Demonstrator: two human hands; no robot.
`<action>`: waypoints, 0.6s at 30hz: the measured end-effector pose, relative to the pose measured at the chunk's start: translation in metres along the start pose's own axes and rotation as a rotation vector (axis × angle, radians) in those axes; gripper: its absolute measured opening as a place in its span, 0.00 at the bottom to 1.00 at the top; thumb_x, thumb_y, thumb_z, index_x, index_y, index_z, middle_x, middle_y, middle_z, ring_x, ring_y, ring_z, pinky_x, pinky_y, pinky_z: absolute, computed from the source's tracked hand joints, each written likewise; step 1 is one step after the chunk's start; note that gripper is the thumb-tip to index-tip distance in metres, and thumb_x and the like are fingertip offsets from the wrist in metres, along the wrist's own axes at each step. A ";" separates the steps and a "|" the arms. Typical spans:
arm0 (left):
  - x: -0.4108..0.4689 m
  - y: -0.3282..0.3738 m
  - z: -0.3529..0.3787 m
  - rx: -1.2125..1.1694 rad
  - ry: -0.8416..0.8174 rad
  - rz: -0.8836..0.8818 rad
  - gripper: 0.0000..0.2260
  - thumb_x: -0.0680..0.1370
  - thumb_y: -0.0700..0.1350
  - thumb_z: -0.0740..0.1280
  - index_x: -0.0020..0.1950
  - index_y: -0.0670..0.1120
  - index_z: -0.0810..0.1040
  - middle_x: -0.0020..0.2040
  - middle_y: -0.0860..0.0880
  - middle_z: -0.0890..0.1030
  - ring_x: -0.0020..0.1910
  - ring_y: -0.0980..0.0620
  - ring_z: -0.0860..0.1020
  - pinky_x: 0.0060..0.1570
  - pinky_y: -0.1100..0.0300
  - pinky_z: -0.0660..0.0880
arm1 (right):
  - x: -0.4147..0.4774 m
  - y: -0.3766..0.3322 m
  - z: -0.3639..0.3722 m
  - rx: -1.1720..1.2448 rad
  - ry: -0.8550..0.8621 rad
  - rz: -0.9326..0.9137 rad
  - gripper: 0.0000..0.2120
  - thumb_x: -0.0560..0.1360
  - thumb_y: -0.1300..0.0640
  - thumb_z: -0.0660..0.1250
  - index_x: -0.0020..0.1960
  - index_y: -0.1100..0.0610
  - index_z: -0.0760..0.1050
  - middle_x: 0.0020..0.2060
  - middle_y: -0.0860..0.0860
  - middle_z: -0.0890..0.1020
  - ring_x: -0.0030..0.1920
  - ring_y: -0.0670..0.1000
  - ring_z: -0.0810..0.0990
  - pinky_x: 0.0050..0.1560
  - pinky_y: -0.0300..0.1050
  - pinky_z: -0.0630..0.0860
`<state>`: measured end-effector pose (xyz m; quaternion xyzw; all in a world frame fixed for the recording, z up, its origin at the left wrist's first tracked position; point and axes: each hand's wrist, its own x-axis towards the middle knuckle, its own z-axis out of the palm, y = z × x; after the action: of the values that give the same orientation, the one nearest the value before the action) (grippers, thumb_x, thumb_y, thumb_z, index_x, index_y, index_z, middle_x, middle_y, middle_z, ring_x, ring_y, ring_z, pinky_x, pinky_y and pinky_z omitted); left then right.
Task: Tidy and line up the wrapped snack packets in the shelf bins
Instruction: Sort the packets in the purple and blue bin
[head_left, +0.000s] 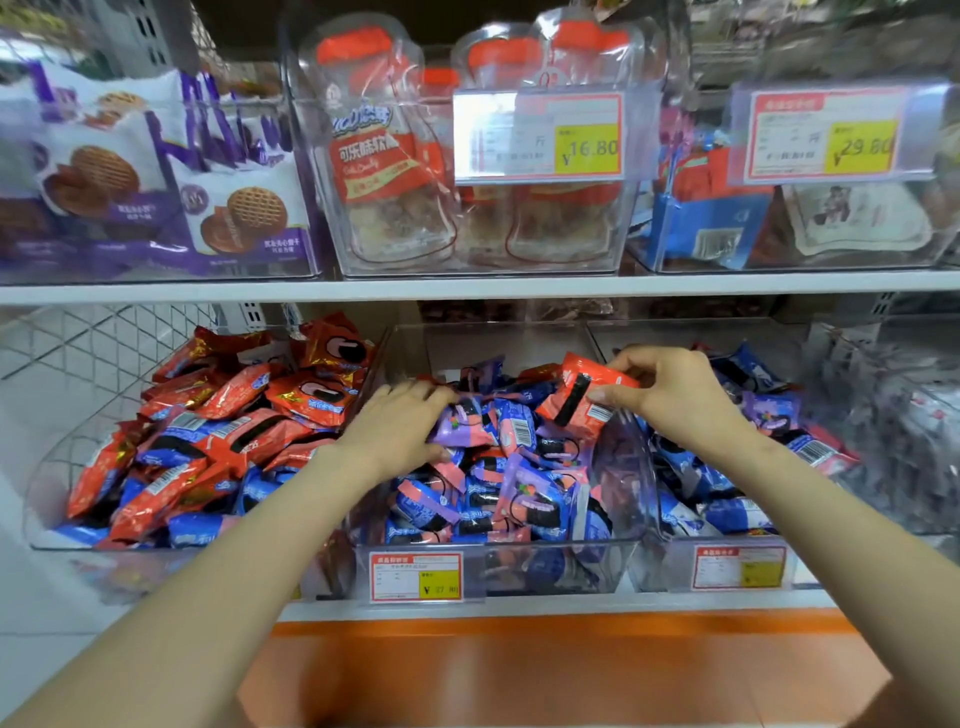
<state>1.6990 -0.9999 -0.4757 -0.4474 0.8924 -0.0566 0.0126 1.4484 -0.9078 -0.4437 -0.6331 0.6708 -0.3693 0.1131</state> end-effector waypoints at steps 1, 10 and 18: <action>-0.002 0.002 0.000 0.010 0.000 0.033 0.31 0.74 0.57 0.66 0.73 0.51 0.59 0.70 0.48 0.66 0.69 0.47 0.63 0.64 0.56 0.60 | 0.000 0.000 0.000 0.008 0.003 -0.002 0.08 0.68 0.55 0.75 0.36 0.50 0.76 0.30 0.45 0.78 0.32 0.45 0.74 0.35 0.37 0.69; -0.019 -0.005 -0.013 -0.226 0.069 0.055 0.21 0.75 0.61 0.62 0.63 0.52 0.75 0.60 0.51 0.76 0.62 0.51 0.70 0.57 0.57 0.67 | 0.000 -0.003 0.006 0.019 -0.030 -0.015 0.06 0.68 0.55 0.75 0.41 0.55 0.80 0.33 0.49 0.81 0.36 0.49 0.78 0.40 0.43 0.73; 0.038 -0.018 0.005 0.156 0.004 -0.047 0.31 0.74 0.54 0.68 0.74 0.49 0.61 0.70 0.46 0.68 0.70 0.46 0.61 0.66 0.54 0.58 | 0.005 -0.019 0.030 0.023 -0.112 -0.069 0.10 0.69 0.53 0.75 0.36 0.44 0.74 0.36 0.48 0.82 0.38 0.51 0.79 0.44 0.50 0.76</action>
<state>1.6911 -1.0416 -0.4773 -0.4660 0.8745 -0.1271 0.0440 1.4805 -0.9213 -0.4512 -0.6742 0.6370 -0.3446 0.1448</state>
